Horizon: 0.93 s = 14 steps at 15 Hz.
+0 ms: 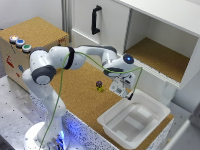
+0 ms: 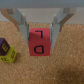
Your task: Place the yellow object on the table
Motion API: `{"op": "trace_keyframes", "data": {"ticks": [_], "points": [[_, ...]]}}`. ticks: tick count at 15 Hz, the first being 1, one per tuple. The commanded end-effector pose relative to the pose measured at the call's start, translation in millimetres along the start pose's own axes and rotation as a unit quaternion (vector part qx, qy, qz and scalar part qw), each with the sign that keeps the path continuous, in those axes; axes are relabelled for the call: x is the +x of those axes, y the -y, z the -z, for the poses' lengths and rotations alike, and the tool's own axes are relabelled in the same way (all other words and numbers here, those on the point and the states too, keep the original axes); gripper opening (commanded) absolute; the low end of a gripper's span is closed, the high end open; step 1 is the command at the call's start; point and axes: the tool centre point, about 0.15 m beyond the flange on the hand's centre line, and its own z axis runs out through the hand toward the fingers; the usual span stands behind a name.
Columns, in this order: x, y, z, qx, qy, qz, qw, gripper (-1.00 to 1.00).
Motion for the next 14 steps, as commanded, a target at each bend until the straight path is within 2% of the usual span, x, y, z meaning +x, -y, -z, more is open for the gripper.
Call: {"op": "trace_keyframes", "data": {"ticks": [1,3,5,10,11,14], "points": [[-2.3,2.8,-65.5,-0.074,0.001,-0.047,0.996,-1.0],[-9.0,0.6,-80.8,-0.092,-0.009,-0.075,0.993,-1.0],[-2.2,-3.8,-81.5,-0.111,-0.025,-0.083,0.99,-1.0],[8.4,7.9,-92.3,-0.105,-0.016,-0.084,0.991,-1.0],[8.6,11.0,-91.4,-0.101,-0.012,-0.085,0.991,1.0],[8.6,11.0,-91.4,-0.101,-0.012,-0.085,0.991,1.0]]}}
